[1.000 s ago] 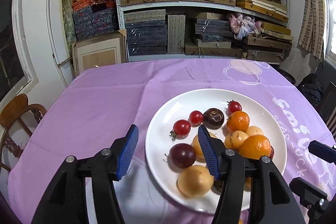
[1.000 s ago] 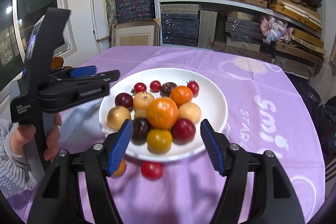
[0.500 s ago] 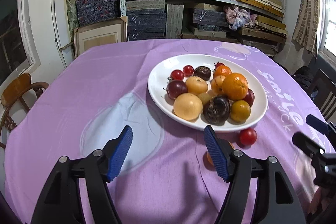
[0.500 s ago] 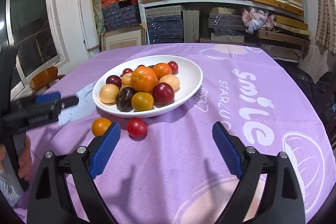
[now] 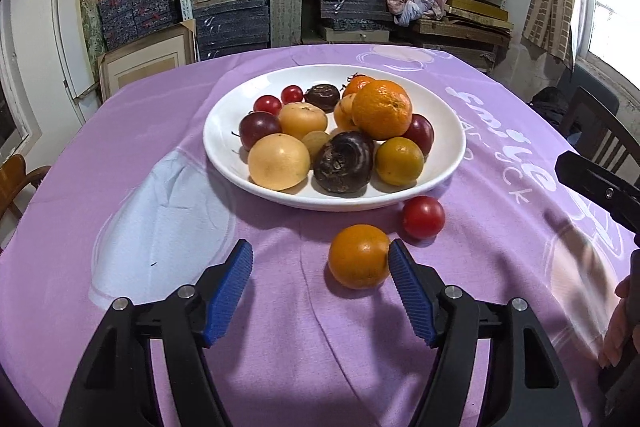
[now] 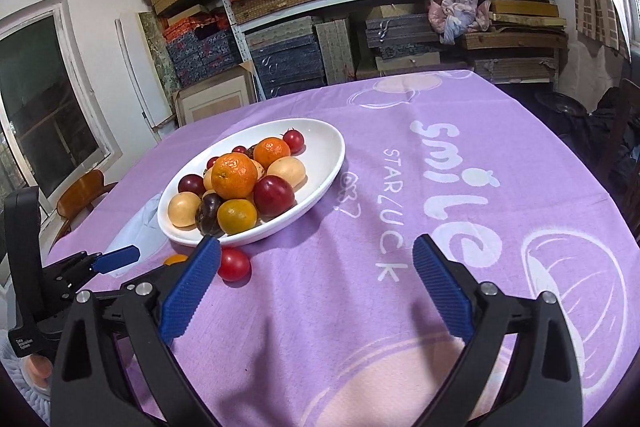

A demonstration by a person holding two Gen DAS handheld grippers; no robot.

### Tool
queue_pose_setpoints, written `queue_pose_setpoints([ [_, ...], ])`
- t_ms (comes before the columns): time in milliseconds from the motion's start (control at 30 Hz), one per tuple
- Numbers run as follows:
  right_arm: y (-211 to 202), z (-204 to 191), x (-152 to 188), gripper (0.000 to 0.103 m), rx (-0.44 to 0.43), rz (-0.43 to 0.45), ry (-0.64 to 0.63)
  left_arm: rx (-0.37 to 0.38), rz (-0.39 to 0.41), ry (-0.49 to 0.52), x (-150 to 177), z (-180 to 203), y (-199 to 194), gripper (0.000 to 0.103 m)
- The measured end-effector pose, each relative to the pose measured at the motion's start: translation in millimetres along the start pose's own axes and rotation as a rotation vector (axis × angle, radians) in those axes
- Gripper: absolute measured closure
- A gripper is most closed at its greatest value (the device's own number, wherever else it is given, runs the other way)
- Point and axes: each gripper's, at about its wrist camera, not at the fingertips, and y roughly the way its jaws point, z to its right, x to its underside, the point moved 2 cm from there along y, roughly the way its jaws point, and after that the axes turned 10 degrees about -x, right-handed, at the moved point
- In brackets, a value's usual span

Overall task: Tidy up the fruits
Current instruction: 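Move the left tool to the orange round fruit and close on it, then close the right tool on the last red tomato while the left tool holds the orange fruit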

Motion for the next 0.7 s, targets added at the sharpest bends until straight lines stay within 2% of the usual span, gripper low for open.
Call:
queue_pose_setpoints([
  [100, 0, 1, 0, 0.008, 0.001, -0.003, 0.002, 0.028, -0.012, 0.006, 0, 6, 4, 0.033],
  [133, 0, 1, 0, 0.008, 0.002, -0.003, 0.003, 0.036, -0.012, 0.007, 0, 7, 5, 0.036],
  [200, -1, 1, 0, 0.008, 0.003, -0.004, 0.005, 0.055, -0.021, 0.014, 0, 10, 8, 0.047],
  [233, -1, 1, 0, 0.008, 0.002, -0.003, 0.006, 0.065, -0.031, 0.015, 0, 12, 9, 0.057],
  [267, -1, 2, 0, 0.008, 0.002, -0.003, 0.006, 0.076, -0.044, 0.015, 0, 13, 12, 0.060],
  [567, 2, -1, -1, 0.008, -0.001, -0.012, -0.005, 0.094, -0.058, -0.008, 1, 10, 22, 0.063],
  [700, 8, -9, 2, 0.008, -0.017, -0.045, -0.028, 0.089, -0.058, -0.014, 1, 9, 23, 0.064],
])
